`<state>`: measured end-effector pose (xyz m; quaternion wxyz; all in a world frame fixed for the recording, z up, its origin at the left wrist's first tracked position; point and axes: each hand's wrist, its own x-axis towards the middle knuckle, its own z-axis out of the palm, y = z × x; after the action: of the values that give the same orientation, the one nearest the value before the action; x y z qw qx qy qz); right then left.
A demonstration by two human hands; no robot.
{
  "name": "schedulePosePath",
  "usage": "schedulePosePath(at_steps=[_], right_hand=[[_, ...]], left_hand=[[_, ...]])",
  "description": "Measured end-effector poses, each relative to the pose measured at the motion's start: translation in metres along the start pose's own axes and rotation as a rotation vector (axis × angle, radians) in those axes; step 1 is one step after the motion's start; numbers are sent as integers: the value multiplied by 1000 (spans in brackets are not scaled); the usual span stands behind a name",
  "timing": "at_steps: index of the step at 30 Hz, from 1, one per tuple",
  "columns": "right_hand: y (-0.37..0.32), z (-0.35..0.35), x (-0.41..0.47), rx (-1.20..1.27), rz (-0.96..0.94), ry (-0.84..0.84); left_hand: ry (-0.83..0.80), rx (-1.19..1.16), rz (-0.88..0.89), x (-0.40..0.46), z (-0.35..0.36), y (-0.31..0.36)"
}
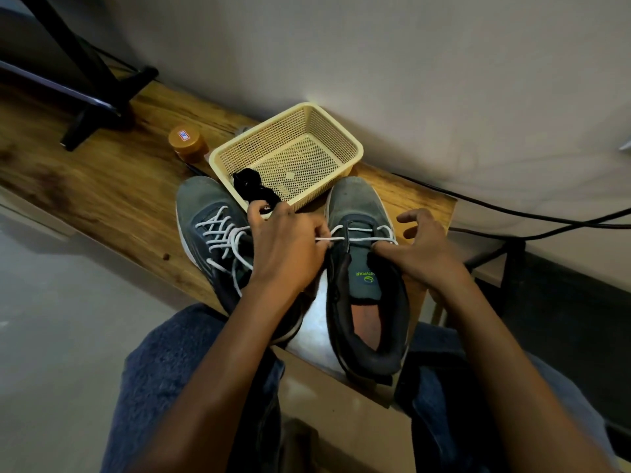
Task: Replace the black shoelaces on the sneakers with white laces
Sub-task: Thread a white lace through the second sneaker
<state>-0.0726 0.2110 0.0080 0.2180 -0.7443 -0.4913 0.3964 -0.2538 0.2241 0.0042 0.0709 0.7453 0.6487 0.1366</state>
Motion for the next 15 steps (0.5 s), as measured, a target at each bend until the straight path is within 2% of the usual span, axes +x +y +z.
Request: schedulePosePath(at_steps=[6,9,12,15], right_hand=[[1,0,2,-2,7,19],[2,0,2,1,2,21],[2,0,3,-7,-3,23],[2,1,3,-17,-7,21]], left_hand=[[-65,116,-206,0,-8,-7],[-139,162,-182,-1,-10,-4],[-110,72,-168,2,-7,-1],[-91,39,-37,1,-3,2]])
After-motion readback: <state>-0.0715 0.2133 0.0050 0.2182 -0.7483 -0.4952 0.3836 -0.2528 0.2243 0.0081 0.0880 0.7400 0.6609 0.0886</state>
